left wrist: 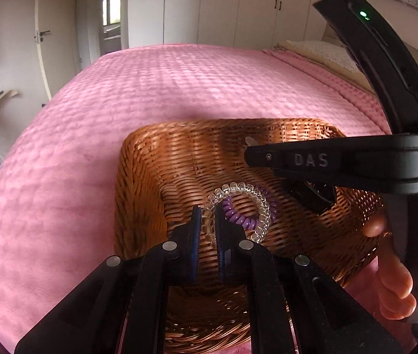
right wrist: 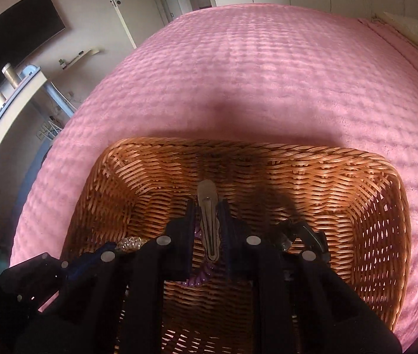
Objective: Organize jewelry
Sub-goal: 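Lower the bead bracelet into the basket with the left tool while the right tool drops the keys there, then grasp the blue hair clip with the left tool while the right tool grasps the cream coil bracelet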
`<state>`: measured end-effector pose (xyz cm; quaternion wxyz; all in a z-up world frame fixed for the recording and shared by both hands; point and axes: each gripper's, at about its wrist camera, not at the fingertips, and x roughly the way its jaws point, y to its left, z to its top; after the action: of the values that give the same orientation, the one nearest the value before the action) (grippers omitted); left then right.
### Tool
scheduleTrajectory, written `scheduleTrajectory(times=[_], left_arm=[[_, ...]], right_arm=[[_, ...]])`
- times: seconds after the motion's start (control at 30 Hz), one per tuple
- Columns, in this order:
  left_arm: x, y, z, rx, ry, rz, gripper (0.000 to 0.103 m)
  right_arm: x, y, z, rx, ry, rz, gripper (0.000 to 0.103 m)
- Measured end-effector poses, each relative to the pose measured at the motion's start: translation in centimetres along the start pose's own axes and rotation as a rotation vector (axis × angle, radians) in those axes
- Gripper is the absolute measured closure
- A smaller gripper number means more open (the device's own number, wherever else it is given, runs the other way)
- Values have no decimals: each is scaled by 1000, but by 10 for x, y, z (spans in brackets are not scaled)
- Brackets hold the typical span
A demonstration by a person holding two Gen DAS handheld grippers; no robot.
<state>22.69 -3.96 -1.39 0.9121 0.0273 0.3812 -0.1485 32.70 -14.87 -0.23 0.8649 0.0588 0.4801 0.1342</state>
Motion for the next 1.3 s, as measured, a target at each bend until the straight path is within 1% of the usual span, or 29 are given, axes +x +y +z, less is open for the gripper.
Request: scheduleTrajectory(times=[0.07, 0.2, 0.23, 0.27, 0.3, 0.33, 0.37, 0.47, 0.63, 0.7, 0.77, 0.87, 0.97, 1.1, 1.2, 1.3], left_arm=[[1, 0, -1, 3, -2, 8, 95], [0, 2, -2, -8, -2, -6, 94], [-1, 2, -3, -11, -2, -10, 93], [-2, 2, -3, -14, -4, -18, 91], [-4, 3, -4, -17, -8, -24, 89], [-6, 3, -4, -21, -11, -28, 88], [-9, 4, -4, -28, -15, -36, 86], [-26, 6, -4, -46, -44, -71, 79], [-68, 8, -12, -63, -101, -126, 75], [-89, 8, -18, -60, -127, -146, 71], [-112, 9, -25, -52, -155, -173, 62], [-140, 7, -36, -30, -178, -199, 62], [-162, 5, -50, -10, -184, -204, 62], [-181, 2, -75, 7, -180, -213, 62], [-181, 5, -90, 10, -164, -219, 62], [-175, 6, -105, 4, -129, -228, 62]], right_arm=[[0, -1, 0, 3, -1, -3, 89], [1, -3, 0, 6, 12, -3, 88], [1, -3, -1, 8, 13, -3, 85], [0, -4, -1, 12, 10, -2, 77], [-2, -4, -2, 14, 3, -3, 72], [-5, -4, -2, 14, -7, -2, 64], [-9, -4, -3, 11, -16, -6, 61], [-24, -2, -5, 0, -40, -5, 61], [-66, 6, -18, -22, -101, 6, 61], [-88, 10, -27, -35, -129, 14, 61], [-110, 12, -38, -45, -157, 26, 61], [-138, 13, -57, -51, -192, 39, 61], [-162, 10, -77, -49, -219, 49, 61], [-178, 7, -106, -46, -225, 46, 61], [-182, 1, -129, -34, -215, 50, 61], [-176, -7, -152, -16, -188, 56, 61]])
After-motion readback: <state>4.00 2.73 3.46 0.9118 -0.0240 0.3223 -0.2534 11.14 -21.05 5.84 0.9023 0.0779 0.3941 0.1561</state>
